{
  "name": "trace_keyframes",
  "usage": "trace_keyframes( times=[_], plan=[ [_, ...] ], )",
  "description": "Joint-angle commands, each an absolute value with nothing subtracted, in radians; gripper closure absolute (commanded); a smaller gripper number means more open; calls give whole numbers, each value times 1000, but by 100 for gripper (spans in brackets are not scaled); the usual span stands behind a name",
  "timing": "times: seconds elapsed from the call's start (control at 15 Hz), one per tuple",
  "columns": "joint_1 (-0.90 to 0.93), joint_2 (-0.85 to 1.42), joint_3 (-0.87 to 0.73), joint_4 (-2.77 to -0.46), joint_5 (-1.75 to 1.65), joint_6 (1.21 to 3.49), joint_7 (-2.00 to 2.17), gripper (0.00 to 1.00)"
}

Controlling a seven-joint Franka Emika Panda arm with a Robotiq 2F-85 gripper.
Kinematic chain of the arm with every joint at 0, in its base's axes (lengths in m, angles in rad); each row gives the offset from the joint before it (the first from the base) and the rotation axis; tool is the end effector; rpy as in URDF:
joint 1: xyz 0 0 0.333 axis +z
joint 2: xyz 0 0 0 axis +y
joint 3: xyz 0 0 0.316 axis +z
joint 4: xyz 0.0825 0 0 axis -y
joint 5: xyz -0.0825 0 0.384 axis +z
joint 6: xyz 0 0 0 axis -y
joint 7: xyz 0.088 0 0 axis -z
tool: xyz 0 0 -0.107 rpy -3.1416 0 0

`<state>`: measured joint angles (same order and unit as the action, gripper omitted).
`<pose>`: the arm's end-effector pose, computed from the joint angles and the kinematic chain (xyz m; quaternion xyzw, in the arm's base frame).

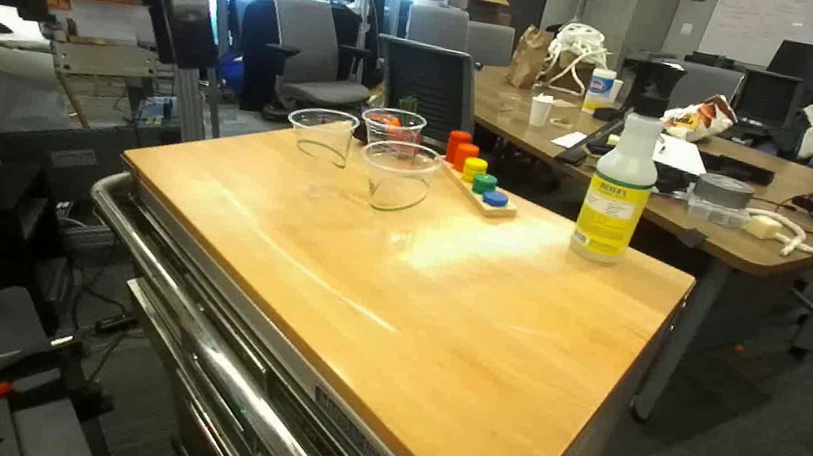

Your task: Stack the three cups

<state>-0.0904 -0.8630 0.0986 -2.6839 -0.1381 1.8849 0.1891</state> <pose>0.3011 -0.0068 0.4852 0.9904 -0.0865 0.0383 0.1007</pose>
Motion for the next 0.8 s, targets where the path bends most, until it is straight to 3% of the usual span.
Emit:
trace_keyframes(
  times=[0.0, 0.73],
  plan=[
    [-81, -862, 91, -2679, -144, 1882, 195, 0],
    [-90, -741, 75, -2614, -132, 1984, 210, 0]
  ],
)
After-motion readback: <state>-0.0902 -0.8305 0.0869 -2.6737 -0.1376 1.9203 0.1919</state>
